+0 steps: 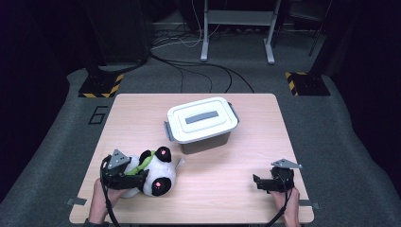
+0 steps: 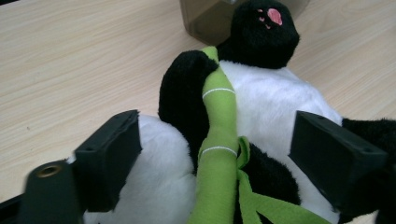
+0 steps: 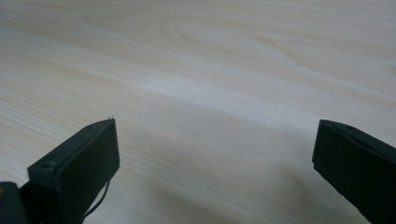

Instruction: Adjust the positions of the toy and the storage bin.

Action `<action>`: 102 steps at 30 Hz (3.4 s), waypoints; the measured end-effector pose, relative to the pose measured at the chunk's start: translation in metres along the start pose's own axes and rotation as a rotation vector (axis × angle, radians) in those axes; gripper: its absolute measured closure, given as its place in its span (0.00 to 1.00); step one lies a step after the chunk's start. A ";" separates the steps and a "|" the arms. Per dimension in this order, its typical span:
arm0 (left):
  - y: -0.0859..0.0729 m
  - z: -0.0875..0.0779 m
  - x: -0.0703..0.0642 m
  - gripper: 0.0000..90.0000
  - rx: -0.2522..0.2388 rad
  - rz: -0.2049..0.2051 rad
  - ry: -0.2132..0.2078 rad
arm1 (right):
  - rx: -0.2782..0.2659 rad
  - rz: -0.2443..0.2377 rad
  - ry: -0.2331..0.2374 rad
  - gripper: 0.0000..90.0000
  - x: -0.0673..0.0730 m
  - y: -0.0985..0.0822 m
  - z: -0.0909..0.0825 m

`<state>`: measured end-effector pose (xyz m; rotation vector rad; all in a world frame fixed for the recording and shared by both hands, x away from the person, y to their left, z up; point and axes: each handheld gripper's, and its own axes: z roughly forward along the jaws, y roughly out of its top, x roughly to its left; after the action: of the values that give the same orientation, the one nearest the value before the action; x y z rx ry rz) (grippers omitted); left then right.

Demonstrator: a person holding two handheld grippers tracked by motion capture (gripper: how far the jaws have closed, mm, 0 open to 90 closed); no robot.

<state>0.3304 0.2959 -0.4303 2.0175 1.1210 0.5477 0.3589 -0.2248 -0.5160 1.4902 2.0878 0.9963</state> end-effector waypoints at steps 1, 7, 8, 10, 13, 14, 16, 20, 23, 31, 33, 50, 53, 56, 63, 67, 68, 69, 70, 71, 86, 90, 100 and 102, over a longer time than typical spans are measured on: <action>0.000 -0.001 -0.001 0.16 -0.009 -0.012 0.010 | -0.004 -0.003 0.014 0.00 0.001 0.005 -0.001; 0.001 -0.007 -0.002 0.02 -0.030 -0.037 0.034 | -0.033 -0.050 0.046 0.00 0.012 0.044 -0.002; 0.001 -0.007 -0.002 0.01 -0.034 -0.044 0.038 | -0.035 -0.057 0.048 0.01 0.013 0.050 -0.001; 0.000 -0.008 -0.002 0.00 -0.039 -0.048 0.042 | -0.047 -0.075 0.048 0.01 0.017 0.064 0.001; -0.001 -0.008 -0.001 0.00 -0.046 -0.060 0.047 | -0.054 -0.099 0.066 0.01 0.022 0.085 0.004; -0.002 -0.008 -0.001 0.00 -0.050 -0.061 0.049 | -0.063 -0.111 0.066 0.01 0.023 0.091 0.006; -0.002 -0.008 -0.001 0.00 -0.053 -0.062 0.050 | -0.065 -0.117 0.079 0.02 0.026 0.105 0.009; -0.004 -0.009 -0.001 0.00 -0.068 -0.074 0.055 | -0.072 -0.119 0.098 0.03 0.030 0.130 0.016; -0.005 -0.009 -0.001 0.00 -0.079 -0.084 0.057 | -0.081 -0.121 0.102 0.12 0.031 0.148 0.020; -0.004 -0.007 -0.005 0.00 -0.077 -0.070 0.052 | -0.096 -0.110 0.095 0.38 0.029 0.188 0.033; -0.005 -0.007 -0.005 0.00 -0.075 -0.071 0.052 | -0.093 -0.104 0.092 0.43 0.027 0.195 0.037; -0.007 -0.001 -0.005 0.00 -0.054 -0.059 0.037 | 0.000 -0.104 0.112 0.71 0.037 0.234 0.079; -0.008 -0.001 -0.005 0.00 -0.051 -0.058 0.035 | -0.005 -0.095 0.115 0.72 0.036 0.235 0.081; -0.009 -0.001 -0.005 0.00 -0.051 -0.062 0.036 | -0.009 -0.074 0.120 0.72 0.035 0.233 0.081; -0.011 -0.002 -0.003 0.00 -0.053 -0.069 0.037 | -0.014 -0.037 0.092 0.72 0.033 0.229 0.077; -0.011 0.000 -0.002 0.00 -0.052 -0.072 0.038 | -0.016 -0.029 0.063 0.72 0.033 0.226 0.072; -0.011 0.000 -0.002 0.00 -0.050 -0.070 0.037 | -0.016 -0.033 0.057 0.72 0.033 0.225 0.070; -0.011 0.000 -0.002 0.00 -0.050 -0.070 0.037 | -0.021 -0.031 0.054 0.72 0.033 0.224 0.069; -0.011 0.000 -0.003 0.00 -0.051 -0.070 0.039 | -0.019 -0.034 0.050 0.72 0.033 0.222 0.068; -0.011 0.000 -0.003 0.00 -0.050 -0.069 0.039 | -0.014 -0.024 0.046 0.72 0.033 0.221 0.066; -0.009 -0.004 -0.006 0.00 -0.062 -0.062 0.041 | -0.011 0.030 0.014 0.72 0.025 0.209 0.050; -0.008 -0.005 -0.007 0.00 -0.065 -0.059 0.041 | -0.001 0.037 0.001 0.72 0.026 0.205 0.044; -0.007 -0.006 -0.009 0.00 -0.069 -0.057 0.037 | -0.048 0.051 0.006 0.53 0.014 0.197 0.038; -0.008 -0.006 -0.009 0.00 -0.068 -0.060 0.038 | -0.066 0.063 -0.017 0.45 0.010 0.196 0.036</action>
<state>0.3177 0.2935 -0.4326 1.9165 1.1662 0.5876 0.5068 -0.1679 -0.3955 1.5342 1.9880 1.0617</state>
